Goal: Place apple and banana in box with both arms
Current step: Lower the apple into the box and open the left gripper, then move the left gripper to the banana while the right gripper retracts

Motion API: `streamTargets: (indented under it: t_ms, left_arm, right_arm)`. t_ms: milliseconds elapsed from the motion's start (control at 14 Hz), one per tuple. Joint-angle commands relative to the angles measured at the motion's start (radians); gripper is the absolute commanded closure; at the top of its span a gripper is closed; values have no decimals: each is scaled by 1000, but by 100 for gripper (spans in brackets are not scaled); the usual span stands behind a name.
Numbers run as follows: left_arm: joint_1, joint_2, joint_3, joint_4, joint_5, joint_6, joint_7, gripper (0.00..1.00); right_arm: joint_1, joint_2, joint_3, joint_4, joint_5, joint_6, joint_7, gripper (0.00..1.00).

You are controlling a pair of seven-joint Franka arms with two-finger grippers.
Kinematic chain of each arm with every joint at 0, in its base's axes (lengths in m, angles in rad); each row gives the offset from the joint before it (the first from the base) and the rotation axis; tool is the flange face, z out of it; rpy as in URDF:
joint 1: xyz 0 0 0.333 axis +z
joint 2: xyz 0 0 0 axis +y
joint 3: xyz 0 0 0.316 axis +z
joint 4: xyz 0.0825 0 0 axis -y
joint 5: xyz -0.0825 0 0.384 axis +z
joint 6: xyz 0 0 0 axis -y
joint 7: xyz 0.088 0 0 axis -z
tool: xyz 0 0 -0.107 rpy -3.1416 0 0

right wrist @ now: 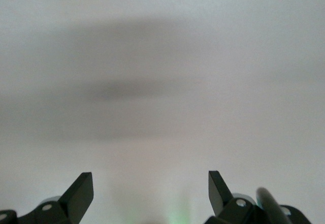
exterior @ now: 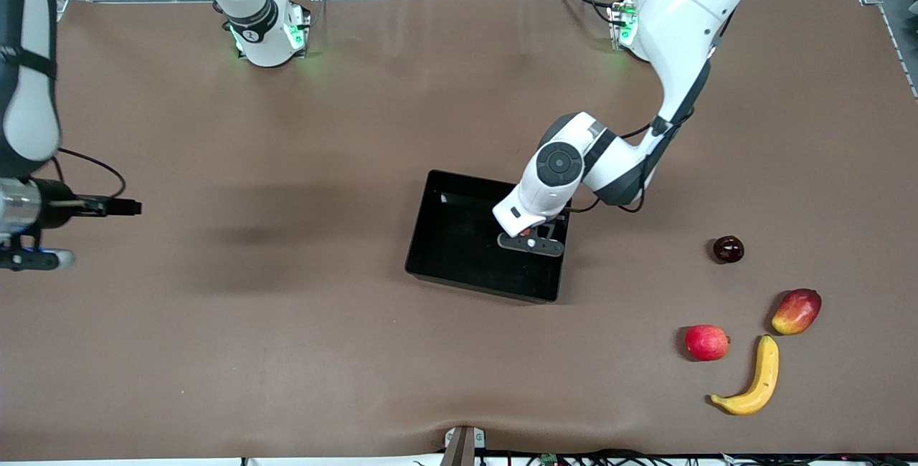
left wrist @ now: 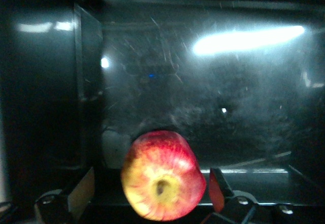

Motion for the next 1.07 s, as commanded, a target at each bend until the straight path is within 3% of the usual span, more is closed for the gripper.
streamTargets:
  t_ms: [0,71,214,500,643,857,1000]
  left_arm:
    - [28,-73,3,166,21,-263,-10,0]
    - [53,-74,3,237,22,-343,-1,0]
    - [147,-75,-3,284,14,-374,80,0]
    - [327,-54,3,285,14,-365,416,0]
    - [407,-35,3,285,17,-324,565,0]
    - [514,18,8,285,21,-203,766,0]
    - [571,67,8,285,19,-84,884,0]
  right_arm:
    - [-28,-32,24,-115,-19,70,-2,0]
    - [-41,-32,27,-115,-16,78,-7,0]
    - [-35,-42,30,-89,7,77,-4,0]
    - [1,-35,41,247,19,-110,-5,0]
    - [21,-51,45,333,24,-201,7,0]
    - [35,-217,45,314,61,-268,7,0]
    - [35,-307,45,194,67,-273,5,0]
